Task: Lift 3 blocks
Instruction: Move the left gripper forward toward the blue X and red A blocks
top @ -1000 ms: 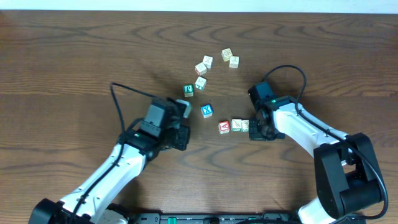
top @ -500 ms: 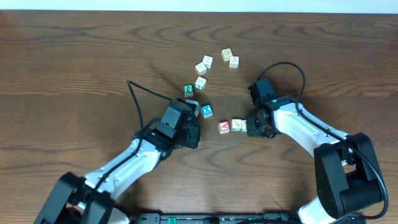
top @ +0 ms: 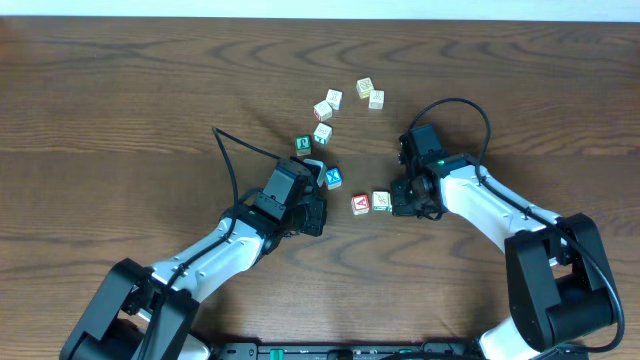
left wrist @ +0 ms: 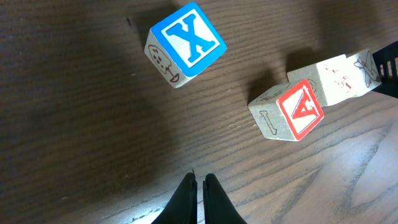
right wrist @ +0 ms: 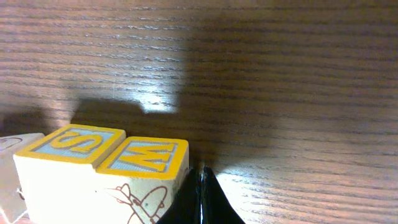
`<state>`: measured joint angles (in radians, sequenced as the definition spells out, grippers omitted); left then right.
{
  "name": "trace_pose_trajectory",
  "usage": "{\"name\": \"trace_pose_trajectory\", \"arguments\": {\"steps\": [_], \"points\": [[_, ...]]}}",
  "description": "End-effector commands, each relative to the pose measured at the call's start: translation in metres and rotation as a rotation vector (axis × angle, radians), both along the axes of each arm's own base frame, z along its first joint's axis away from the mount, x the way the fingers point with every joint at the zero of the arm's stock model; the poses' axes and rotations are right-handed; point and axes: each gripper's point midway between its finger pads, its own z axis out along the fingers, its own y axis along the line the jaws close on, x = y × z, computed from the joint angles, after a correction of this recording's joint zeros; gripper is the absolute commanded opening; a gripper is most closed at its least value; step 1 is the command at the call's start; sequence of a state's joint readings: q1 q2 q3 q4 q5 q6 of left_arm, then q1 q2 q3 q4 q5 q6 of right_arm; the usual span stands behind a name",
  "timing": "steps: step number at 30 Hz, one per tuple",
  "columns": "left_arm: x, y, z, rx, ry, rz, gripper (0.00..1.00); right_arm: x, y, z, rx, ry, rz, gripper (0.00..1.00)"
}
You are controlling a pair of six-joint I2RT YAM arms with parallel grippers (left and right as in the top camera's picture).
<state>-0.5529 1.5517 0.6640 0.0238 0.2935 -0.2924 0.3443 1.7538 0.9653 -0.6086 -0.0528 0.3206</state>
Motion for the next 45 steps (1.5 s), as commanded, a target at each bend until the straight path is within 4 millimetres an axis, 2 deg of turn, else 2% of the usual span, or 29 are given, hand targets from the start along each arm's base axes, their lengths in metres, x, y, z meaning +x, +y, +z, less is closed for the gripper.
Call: {"name": "trace_pose_trajectory", "arguments": {"steps": [1,16,33,45], "points": [[0.001,-0.004,0.000,-0.010,0.006,-0.008,0.07,0.003,0.001,0.004,0.012,-0.015,0.010,0.01],[0.008,-0.009,0.006,-0.054,-0.001,0.036,0.07,0.004,0.018,0.007,0.100,-0.023,0.088,0.01],[0.007,-0.009,0.004,-0.051,0.004,0.036,0.08,0.002,0.022,0.008,0.114,-0.023,0.136,0.01],[0.007,-0.008,0.004,-0.048,0.002,0.038,0.07,-0.003,0.033,0.010,0.176,-0.004,0.151,0.01]]}}
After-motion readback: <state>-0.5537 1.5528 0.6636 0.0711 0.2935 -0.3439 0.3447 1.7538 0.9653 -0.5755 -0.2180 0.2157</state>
